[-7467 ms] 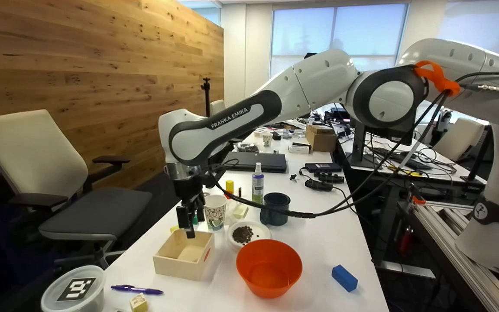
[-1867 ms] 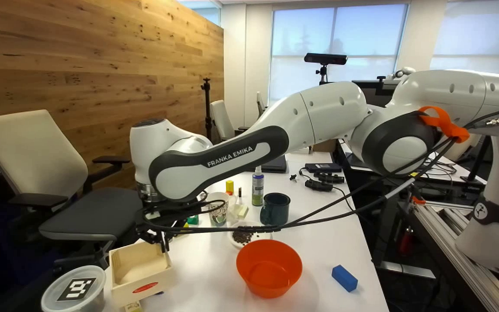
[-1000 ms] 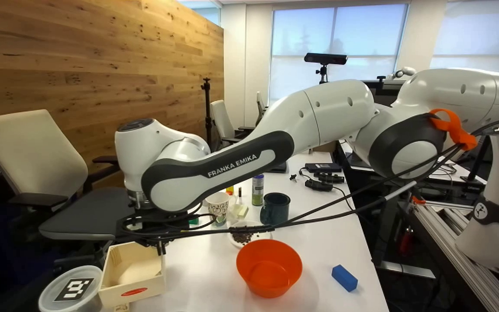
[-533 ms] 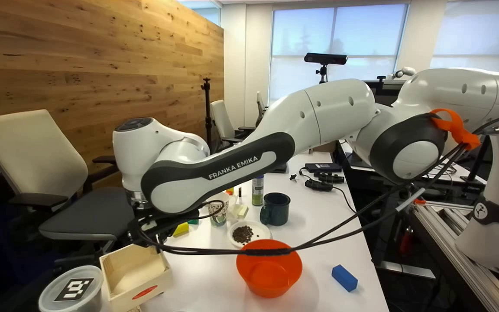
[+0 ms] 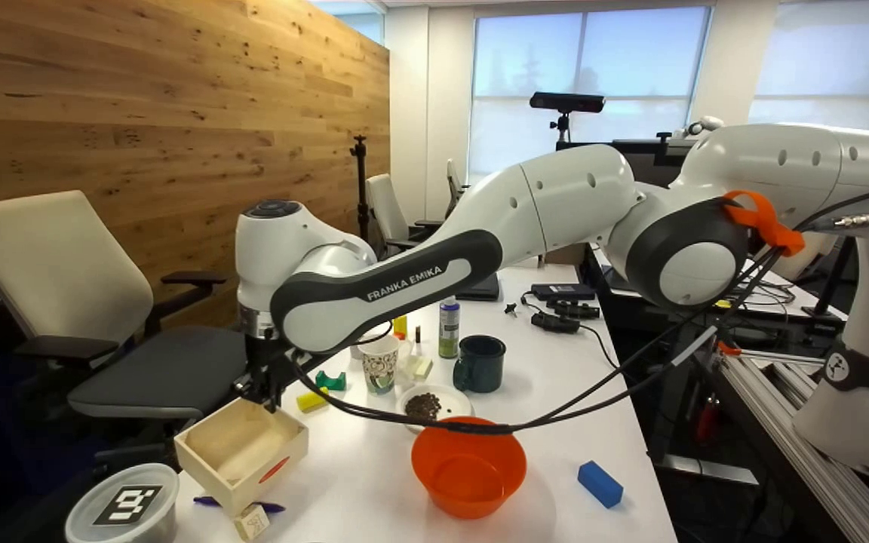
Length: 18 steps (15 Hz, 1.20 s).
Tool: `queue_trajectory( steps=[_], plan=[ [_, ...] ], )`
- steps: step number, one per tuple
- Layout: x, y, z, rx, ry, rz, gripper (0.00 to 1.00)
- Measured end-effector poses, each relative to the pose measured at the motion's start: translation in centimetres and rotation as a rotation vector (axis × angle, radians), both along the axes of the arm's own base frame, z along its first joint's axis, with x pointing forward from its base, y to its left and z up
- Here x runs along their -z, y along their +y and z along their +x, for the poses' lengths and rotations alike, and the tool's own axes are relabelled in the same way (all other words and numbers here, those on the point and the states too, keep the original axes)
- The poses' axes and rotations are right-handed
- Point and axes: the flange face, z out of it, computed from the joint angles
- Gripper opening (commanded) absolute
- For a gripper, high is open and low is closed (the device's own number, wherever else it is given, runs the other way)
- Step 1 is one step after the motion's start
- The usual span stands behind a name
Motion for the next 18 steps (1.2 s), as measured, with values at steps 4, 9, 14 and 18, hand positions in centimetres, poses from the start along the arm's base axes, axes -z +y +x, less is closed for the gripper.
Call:
queue_trajectory(
  steps=[4,9,14,18],
  plan=[
    [1.2,-6.2,0.9,-0.056,-0.036,0.002,0.02],
    [2.1,-14.2,1.1,-0.131,-0.04,-0.033,0.02],
    [2.3,-19.6,0.8,-0.168,-0.022,-0.055,0.02],
    [2.2,-19.9,0.8,-0.2,-0.019,-0.056,0.02]
  ],
)
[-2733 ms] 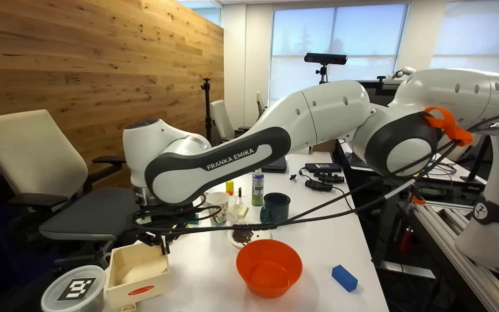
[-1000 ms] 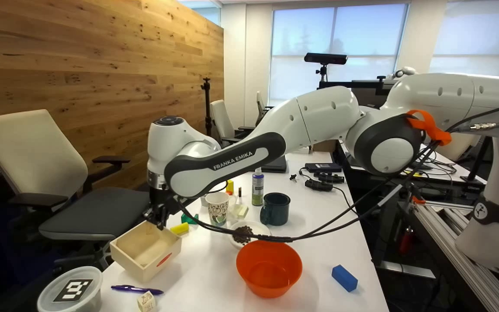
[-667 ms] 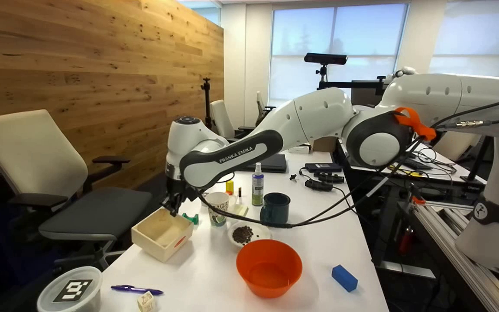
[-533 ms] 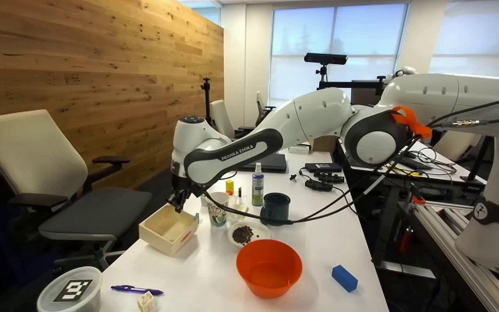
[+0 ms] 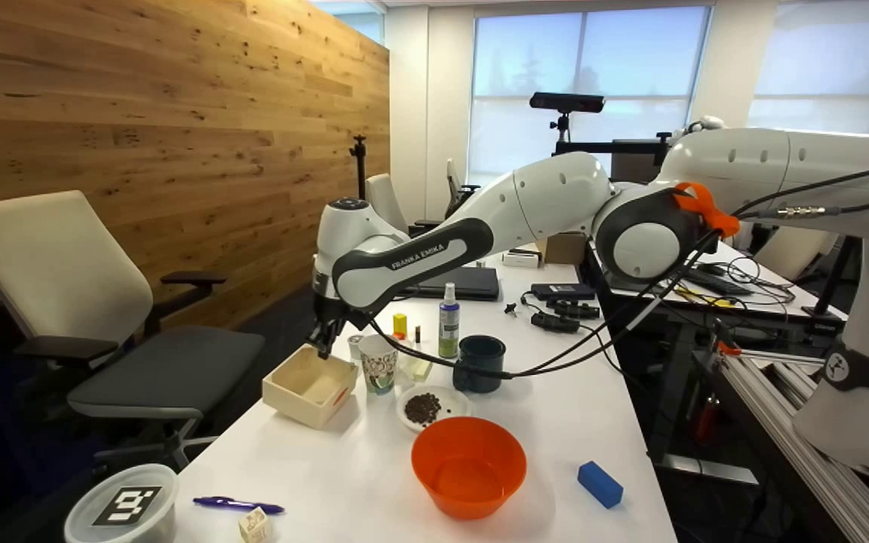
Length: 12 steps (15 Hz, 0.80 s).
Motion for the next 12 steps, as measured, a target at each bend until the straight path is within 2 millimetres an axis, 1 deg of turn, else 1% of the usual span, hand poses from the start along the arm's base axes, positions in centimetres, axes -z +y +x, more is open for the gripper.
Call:
queue_trajectory(
  steps=[3,6,7,8,9,11,12],
  plan=[
    [0.0,1.3,0.1,-0.015,0.004,0.002,0.02],
    [0.0,3.3,0.1,-0.021,0.02,0.007,0.02],
    [0.1,4.1,0.1,-0.02,0.027,0.01,0.06],
    [0.1,4.6,0.1,-0.024,0.028,0.01,0.06],
    [0.1,4.8,0.1,-0.026,0.028,0.01,0.06],
    [0.1,4.5,0.1,-0.023,0.028,0.01,0.06],
    [0.1,4.2,0.1,-0.02,0.028,0.01,0.02]
  ],
)
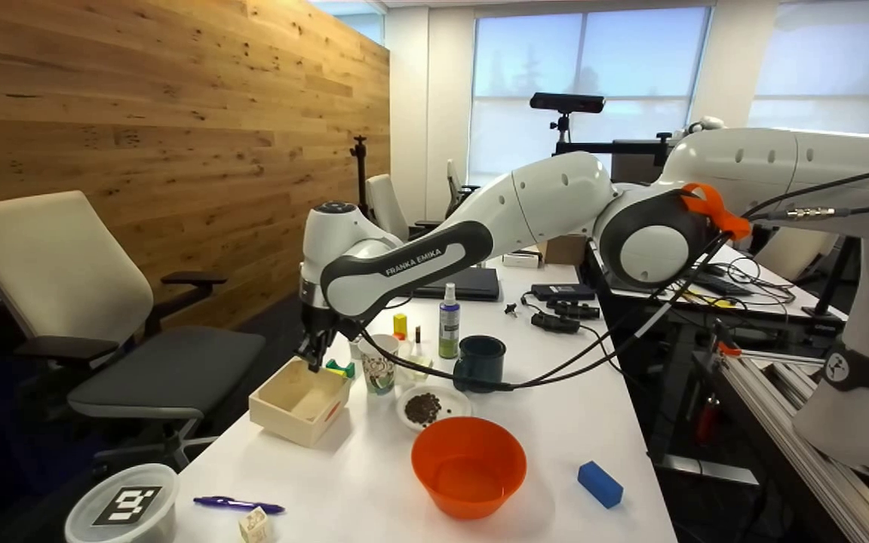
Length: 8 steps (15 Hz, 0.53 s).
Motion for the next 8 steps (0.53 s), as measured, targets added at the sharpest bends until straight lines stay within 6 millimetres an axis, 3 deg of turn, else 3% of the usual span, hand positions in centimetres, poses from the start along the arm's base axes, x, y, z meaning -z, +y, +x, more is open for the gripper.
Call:
queue_trajectory(
  steps=[5,8],
  plan=[
    [-0.1,0.7,-0.1,-0.013,0.025,0.006,0.02],
    [-2.9,2.0,0.2,-0.035,0.046,0.004,0.02]
  ],
)
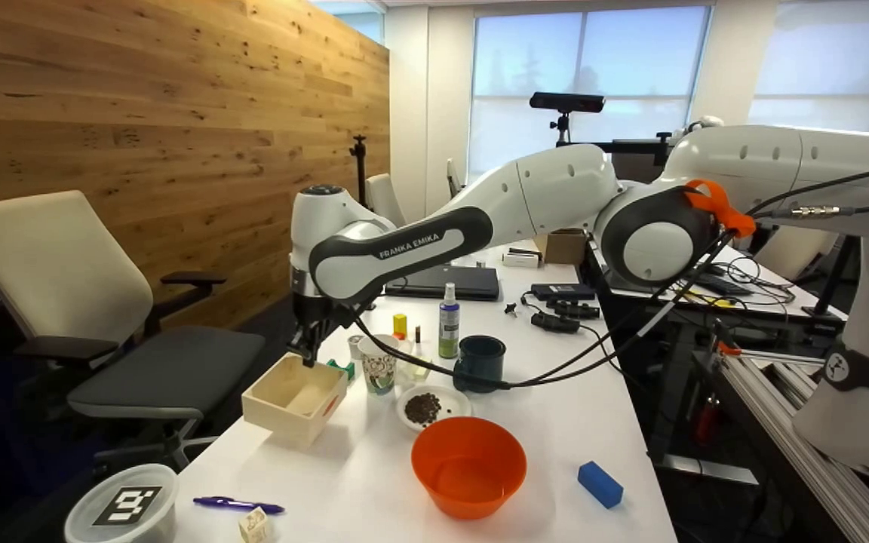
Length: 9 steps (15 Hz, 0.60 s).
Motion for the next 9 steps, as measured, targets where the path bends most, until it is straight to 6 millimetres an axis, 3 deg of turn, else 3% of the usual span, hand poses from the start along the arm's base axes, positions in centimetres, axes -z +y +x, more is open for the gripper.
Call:
queue_trajectory(
  steps=[5,9],
  plan=[
    [-6.7,1.4,0.6,-0.024,0.002,0.008,0.02],
    [-8.3,2.5,0.3,-0.046,0.052,0.044,0.02]
  ],
)
